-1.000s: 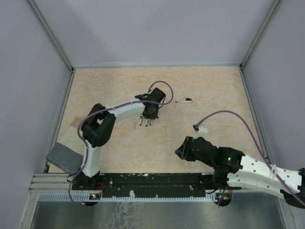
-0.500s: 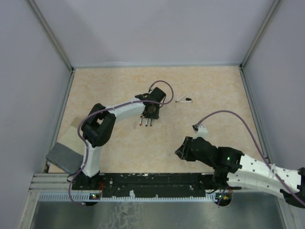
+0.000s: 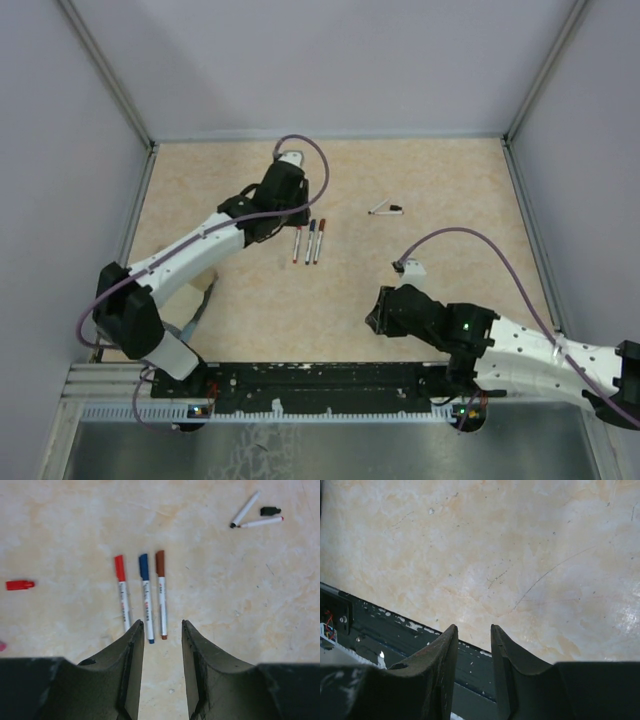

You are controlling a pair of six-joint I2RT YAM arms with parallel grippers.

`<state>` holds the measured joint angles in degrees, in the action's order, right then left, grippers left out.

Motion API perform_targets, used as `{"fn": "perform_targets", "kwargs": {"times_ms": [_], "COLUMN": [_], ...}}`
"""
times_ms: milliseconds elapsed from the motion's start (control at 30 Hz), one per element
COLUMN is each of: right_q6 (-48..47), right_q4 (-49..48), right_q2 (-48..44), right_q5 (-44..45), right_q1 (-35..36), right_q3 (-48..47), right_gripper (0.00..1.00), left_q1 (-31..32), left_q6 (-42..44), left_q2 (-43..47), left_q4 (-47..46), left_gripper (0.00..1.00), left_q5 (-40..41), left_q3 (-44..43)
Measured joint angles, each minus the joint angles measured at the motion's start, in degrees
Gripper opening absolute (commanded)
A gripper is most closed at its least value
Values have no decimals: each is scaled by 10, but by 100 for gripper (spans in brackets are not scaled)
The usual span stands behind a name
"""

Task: Insert the pens into the pen caps
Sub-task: Place the pen at the center of the board, then pick up the pen from the center of the board.

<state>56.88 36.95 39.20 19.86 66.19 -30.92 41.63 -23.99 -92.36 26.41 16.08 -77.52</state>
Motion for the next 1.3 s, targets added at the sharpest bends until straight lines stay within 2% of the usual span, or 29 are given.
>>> {"fn": "perform_targets", "kwargs": {"times_ms": [133, 200, 367, 600, 833, 1300], "right_q6": [-9, -13, -18, -18, -16, -16], "right_q4": [-10, -15, -23, -40, -47, -48], "right_q2": [12, 18, 23, 21, 10, 8], "right_q5": [-3, -5, -11, -23, -35, -39], "right_q1": [0, 0, 0, 0, 0, 0], "right_q3": [0, 0, 0, 2, 10, 18], "right_gripper": [33, 33, 33, 33, 33, 33], "left_q1": [-54, -102, -219, -313, -362, -371], "left_q6": [-1, -6, -30, -52, -60, -70], "left_q2": [56, 66, 65, 31, -42, -114], "left_q4": [-7, -3, 31, 45, 45, 42], "left_gripper": [40, 44, 48, 43, 43, 43], "left_q5": [14, 18, 38, 38, 7, -16], "left_q3": [50, 79, 125, 129, 127, 92]}}
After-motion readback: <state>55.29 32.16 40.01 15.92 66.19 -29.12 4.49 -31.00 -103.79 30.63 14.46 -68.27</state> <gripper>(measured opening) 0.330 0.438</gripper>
